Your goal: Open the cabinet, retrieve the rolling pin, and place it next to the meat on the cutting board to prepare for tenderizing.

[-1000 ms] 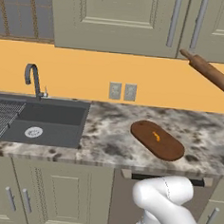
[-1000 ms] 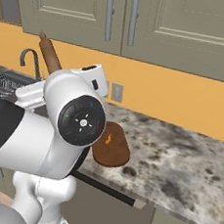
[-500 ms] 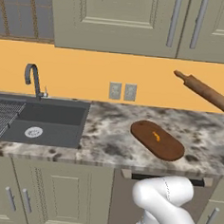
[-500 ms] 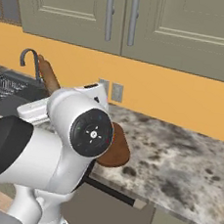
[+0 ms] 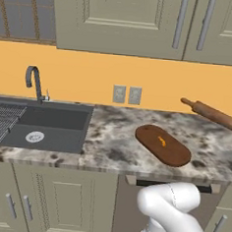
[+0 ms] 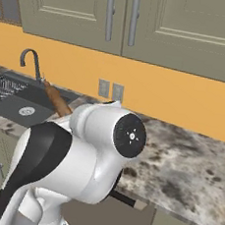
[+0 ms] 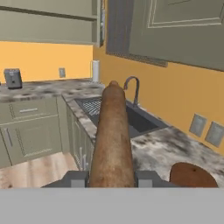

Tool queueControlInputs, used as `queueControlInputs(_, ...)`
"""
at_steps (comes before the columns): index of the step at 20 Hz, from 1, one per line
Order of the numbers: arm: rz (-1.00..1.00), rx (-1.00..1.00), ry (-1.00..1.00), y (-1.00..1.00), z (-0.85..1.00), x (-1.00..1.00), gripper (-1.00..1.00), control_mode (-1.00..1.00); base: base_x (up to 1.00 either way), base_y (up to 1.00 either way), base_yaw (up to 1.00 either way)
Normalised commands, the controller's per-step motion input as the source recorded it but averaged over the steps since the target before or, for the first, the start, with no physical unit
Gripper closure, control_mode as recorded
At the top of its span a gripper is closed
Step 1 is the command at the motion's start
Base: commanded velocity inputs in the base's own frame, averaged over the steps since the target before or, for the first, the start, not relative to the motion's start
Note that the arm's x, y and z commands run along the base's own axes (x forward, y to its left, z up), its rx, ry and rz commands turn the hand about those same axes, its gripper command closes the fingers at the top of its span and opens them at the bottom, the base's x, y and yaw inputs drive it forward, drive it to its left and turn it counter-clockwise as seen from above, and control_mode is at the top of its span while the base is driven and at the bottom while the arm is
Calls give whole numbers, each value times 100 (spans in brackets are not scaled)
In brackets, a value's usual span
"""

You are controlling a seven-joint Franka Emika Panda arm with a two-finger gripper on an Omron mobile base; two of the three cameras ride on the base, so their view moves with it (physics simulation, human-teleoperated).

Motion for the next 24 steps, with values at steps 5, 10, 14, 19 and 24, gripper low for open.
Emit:
queueControlInputs(5, 14, -6, 6, -23, -39, 22, 100, -100, 0, 0, 0)
queueControlInputs(10, 17, -3, 7, -18, -34, 55, 100, -100, 0, 0, 0)
queueControlInputs(14, 18, -3, 3, -14, -35, 61, 100, -100, 0, 0, 0)
queueControlInputs(19, 16, -6, 1, -4, -39, 39, 100, -100, 0, 0, 0)
queueControlInputs(24, 18, -7, 0, 0, -43, 21, 100, -100, 0, 0, 0)
